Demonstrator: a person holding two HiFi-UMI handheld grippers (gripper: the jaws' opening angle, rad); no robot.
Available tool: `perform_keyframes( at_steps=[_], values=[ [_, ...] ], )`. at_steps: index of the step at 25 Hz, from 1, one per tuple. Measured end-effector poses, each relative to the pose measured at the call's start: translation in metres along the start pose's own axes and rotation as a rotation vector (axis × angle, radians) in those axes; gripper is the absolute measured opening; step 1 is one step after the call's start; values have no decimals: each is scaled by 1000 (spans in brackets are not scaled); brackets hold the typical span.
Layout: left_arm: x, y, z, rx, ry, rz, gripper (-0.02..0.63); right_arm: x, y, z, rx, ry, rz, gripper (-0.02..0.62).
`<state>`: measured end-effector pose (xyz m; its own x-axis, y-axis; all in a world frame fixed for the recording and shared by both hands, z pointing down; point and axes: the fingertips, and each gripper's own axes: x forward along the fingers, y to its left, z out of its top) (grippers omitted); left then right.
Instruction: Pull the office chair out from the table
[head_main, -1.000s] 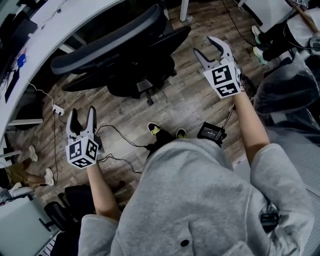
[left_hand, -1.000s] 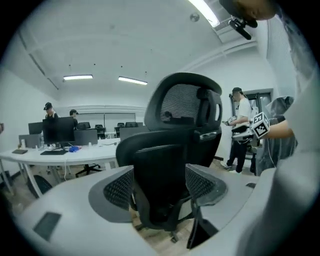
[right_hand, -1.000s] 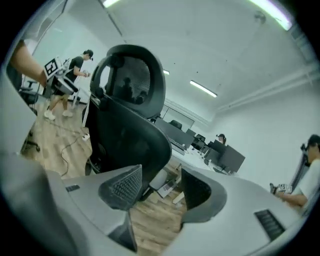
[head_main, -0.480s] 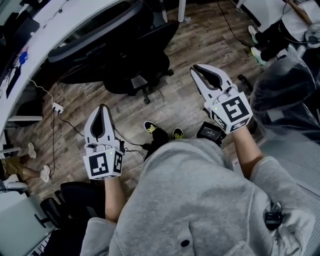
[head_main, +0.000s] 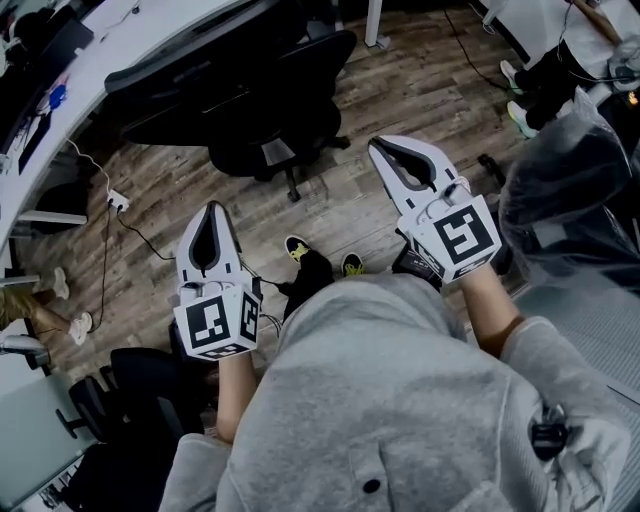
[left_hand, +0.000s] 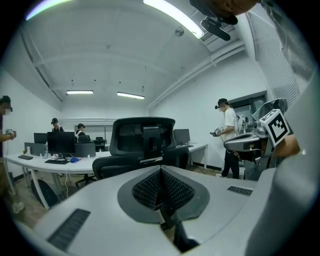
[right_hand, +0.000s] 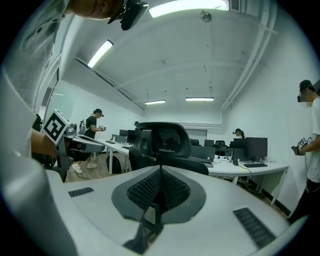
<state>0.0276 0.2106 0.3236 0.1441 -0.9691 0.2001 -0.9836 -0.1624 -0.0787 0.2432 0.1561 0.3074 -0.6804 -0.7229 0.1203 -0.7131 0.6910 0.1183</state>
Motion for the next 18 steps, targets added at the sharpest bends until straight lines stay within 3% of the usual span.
perform_keyframes(
  at_steps=[10,18],
  values=[
    [-5,-3,1,9,-2,-8,12,0,2,3,-36,-17,-24,37],
    [-2,1,4,8,-4,-9,12,6,1,6,4,-33,-20,37]
  ],
)
